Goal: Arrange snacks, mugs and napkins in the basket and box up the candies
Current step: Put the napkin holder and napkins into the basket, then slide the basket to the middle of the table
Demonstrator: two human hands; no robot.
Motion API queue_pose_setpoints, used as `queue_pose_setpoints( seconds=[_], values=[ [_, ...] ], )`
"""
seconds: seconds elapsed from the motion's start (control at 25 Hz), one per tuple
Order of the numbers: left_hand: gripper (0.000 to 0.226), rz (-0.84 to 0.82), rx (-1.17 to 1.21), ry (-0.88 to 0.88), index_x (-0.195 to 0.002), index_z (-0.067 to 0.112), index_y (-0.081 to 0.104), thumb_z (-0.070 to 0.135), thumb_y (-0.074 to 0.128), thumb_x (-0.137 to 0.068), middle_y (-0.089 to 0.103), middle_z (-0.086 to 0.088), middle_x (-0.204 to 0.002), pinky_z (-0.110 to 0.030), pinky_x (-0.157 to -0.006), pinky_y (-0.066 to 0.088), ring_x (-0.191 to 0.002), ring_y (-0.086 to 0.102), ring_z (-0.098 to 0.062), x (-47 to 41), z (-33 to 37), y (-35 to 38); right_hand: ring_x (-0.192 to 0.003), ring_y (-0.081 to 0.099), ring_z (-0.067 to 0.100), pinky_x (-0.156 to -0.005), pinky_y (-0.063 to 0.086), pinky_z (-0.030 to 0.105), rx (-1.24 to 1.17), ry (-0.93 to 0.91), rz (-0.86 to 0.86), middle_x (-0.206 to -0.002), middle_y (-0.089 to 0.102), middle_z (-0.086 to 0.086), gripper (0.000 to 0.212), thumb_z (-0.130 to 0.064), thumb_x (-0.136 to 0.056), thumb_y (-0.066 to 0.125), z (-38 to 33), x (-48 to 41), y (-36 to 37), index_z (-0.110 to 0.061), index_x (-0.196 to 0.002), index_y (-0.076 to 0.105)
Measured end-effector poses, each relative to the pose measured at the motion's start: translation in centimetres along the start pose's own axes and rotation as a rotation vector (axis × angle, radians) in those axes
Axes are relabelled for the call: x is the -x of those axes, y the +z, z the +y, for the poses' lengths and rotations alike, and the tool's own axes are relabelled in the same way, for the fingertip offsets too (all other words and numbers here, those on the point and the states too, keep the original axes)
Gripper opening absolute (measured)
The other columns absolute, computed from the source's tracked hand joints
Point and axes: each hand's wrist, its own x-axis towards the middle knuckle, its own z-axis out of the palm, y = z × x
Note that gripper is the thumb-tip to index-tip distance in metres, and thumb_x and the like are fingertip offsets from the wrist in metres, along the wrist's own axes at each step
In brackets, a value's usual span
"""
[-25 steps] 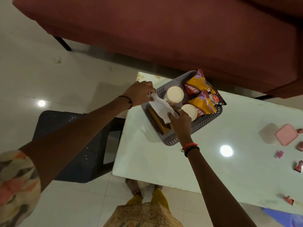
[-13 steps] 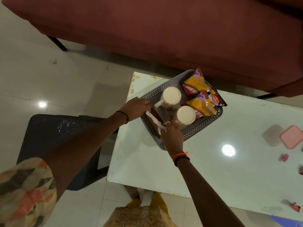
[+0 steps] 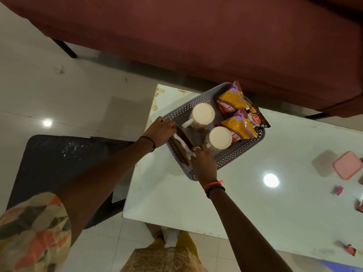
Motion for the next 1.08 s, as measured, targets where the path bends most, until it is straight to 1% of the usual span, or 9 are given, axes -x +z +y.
queue_pose_setpoints(
  seconds=[0.12,0.24,0.32,0.4,0.48,0.6,0.76,0.92,1.08],
  values=[
    [0.039,0.07,0.134,-0.08,-0.121,0.018,0.056,0.004,0.047,-0.086,0.052,-0.007,-0.13,-0.039,-0.094,0.038,-0.118,0.049,-0.027,0.6,0.4,0.1,-0.105,0.06,0.027,-0.082,0.054,0.035,-0.045,-0.029,0.013,-0.117,0.061,0.012,0.023,-0.019,-0.09,0.059,0.3,0.3,-1.2,-0.007,-0.109,0.063],
    [0.041,0.306,0.324,-0.31,-0.117,0.017,0.056,0.0,0.052,-0.081,0.051,-0.008,-0.13,-0.04,-0.092,0.042,-0.112,0.05,-0.029,1.8,1.4,-0.1,-0.1,0.064,0.029,-0.083,0.055,0.038,-0.087,-0.06,0.116,-0.107,0.068,0.015,0.021,-0.019,-0.09,0.059,2.1,-0.5,-4.3,-0.002,-0.099,0.068],
    [0.035,0.42,0.539,-0.584,-0.117,0.01,0.054,0.003,0.055,-0.083,0.051,-0.013,-0.127,-0.043,-0.092,0.044,-0.11,0.051,-0.033,2.7,2.9,0.3,-0.098,0.065,0.03,-0.082,0.053,0.034,-0.146,-0.004,0.182,-0.104,0.069,0.017,0.02,-0.013,-0.092,0.054,4.2,-2.4,-7.5,-0.001,-0.1,0.068],
    [0.037,0.47,0.979,-0.946,-0.122,0.002,0.05,0.009,0.057,-0.086,0.048,-0.019,-0.129,-0.045,-0.1,0.043,-0.115,0.049,-0.036,3.2,4.9,0.6,-0.093,0.065,0.031,-0.077,0.049,0.031,-0.202,0.059,0.265,-0.098,0.07,0.019,0.022,-0.012,-0.095,0.049,6.5,-5.0,-10.9,0.0,-0.098,0.067],
    [0.044,0.397,1.379,-1.236,-0.13,-0.003,0.044,0.016,0.053,-0.092,0.044,-0.023,-0.136,-0.042,-0.107,0.036,-0.124,0.045,-0.036,3.1,6.7,0.6,-0.094,0.064,0.035,-0.077,0.048,0.032,-0.174,0.113,0.347,-0.099,0.069,0.023,0.026,-0.012,-0.096,0.045,8.7,-8.0,-13.5,0.002,-0.098,0.067],
    [0.045,0.222,1.563,-1.225,-0.128,-0.003,0.048,0.027,0.048,-0.095,0.051,-0.023,-0.134,-0.041,-0.105,0.038,-0.124,0.049,-0.036,2.8,8.8,0.8,-0.104,0.061,0.039,-0.085,0.047,0.039,-0.114,0.169,0.297,-0.108,0.067,0.026,0.026,-0.008,-0.094,0.044,11.3,-12.4,-15.8,0.004,-0.105,0.065],
    [0.035,0.248,1.51,-1.193,-0.114,-0.01,0.055,0.016,0.042,-0.095,0.059,-0.03,-0.119,-0.051,-0.101,0.044,-0.113,0.054,-0.042,2.1,9.6,1.1,-0.112,0.056,0.045,-0.094,0.044,0.045,-0.007,0.21,0.077,-0.118,0.058,0.035,0.03,-0.002,-0.095,0.04,12.5,-16.9,-16.4,0.014,-0.108,0.061],
    [0.024,0.273,1.521,-1.234,-0.097,-0.012,0.058,0.007,0.044,-0.091,0.062,-0.034,-0.103,-0.053,-0.094,0.049,-0.1,0.058,-0.047,2.3,10.2,1.5,-0.123,0.05,0.04,-0.101,0.042,0.041,-0.027,0.284,-0.151,-0.132,0.052,0.029,0.037,-0.013,-0.099,0.038,12.8,-19.1,-15.7,0.008,-0.126,0.052],
    [0.013,0.276,1.558,-1.244,-0.082,-0.003,0.056,0.006,0.051,-0.089,0.057,-0.021,-0.085,-0.056,-0.09,0.051,-0.08,0.052,-0.028,2.4,9.9,1.6,-0.125,0.049,0.039,-0.103,0.041,0.04,-0.042,0.293,-0.184,-0.135,0.051,0.027,0.037,-0.012,-0.098,0.04,13.3,-20.1,-15.0,0.006,-0.128,0.051]
  ],
)
